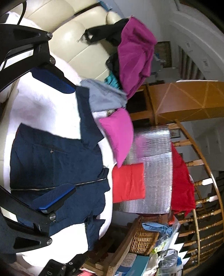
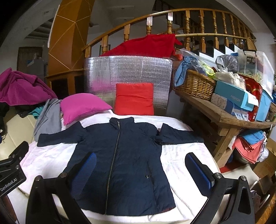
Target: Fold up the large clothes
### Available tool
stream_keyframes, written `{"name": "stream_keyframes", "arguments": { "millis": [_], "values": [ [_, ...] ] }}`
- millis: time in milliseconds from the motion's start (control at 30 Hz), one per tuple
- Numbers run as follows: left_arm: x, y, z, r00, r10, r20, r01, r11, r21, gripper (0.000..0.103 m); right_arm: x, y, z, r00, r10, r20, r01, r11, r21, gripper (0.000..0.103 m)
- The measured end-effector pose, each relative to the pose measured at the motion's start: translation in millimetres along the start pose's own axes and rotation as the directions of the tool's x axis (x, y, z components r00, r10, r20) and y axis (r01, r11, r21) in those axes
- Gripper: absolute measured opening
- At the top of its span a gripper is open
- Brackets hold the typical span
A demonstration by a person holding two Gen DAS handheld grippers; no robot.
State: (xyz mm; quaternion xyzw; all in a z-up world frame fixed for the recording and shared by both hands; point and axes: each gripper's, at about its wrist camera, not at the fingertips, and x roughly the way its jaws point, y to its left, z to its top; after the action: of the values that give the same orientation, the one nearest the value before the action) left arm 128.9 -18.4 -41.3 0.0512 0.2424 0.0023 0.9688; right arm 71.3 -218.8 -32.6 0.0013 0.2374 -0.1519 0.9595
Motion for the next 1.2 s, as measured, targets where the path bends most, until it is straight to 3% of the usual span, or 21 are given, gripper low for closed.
{"name": "stream_keyframes", "arguments": {
  "millis": [67, 300, 600, 800, 933, 1033, 1133, 1167, 1200],
  "values": [
    [29, -7, 0, 0.998, -0.008, -0.056, 0.008, 1.0, -0.006, 0.103, 27, -7, 3, 1.0, 0.011, -0.019, -0.011, 1.0, 0.022, 0.103],
    [132, -43, -13, 0.977, -0.007, -0.211, 0.008, 1.0, 0.005, 0.103, 108, -28, 11, 0.993, -0.082, -0.087, 0.084, 0.996, 0.022, 0.103],
    [222, -74, -24, 0.949, 0.007, -0.317, -0.003, 1.0, 0.014, 0.103, 175, -49, 23, 0.982, -0.154, -0.111, 0.157, 0.988, 0.017, 0.103],
    [279, -86, -36, 0.921, 0.002, -0.389, -0.007, 1.0, -0.011, 0.103, 211, -57, 25, 0.976, -0.178, -0.128, 0.182, 0.983, 0.015, 0.103],
    [319, -93, -50, 0.887, -0.006, -0.461, -0.006, 1.0, -0.026, 0.103, 245, -66, 25, 0.971, -0.187, -0.147, 0.192, 0.981, 0.022, 0.103],
    [345, -94, -67, 0.85, -0.026, -0.526, 0.004, 0.999, -0.043, 0.103, 280, -84, 21, 0.976, -0.113, -0.187, 0.129, 0.989, 0.075, 0.103],
    [370, -95, -92, 0.776, -0.061, -0.627, 0.026, 0.998, -0.066, 0.103, 323, -123, 14, 0.975, 0.069, -0.213, -0.024, 0.978, 0.205, 0.103],
    [371, -95, -97, 0.783, -0.066, -0.619, 0.03, 0.997, -0.068, 0.103, 334, -135, 11, 0.97, 0.113, -0.215, -0.058, 0.967, 0.247, 0.103],
    [368, -96, -98, 0.808, -0.068, -0.586, 0.037, 0.997, -0.064, 0.103, 355, -160, 6, 0.958, 0.192, -0.212, -0.116, 0.937, 0.329, 0.103]
  ]
}}
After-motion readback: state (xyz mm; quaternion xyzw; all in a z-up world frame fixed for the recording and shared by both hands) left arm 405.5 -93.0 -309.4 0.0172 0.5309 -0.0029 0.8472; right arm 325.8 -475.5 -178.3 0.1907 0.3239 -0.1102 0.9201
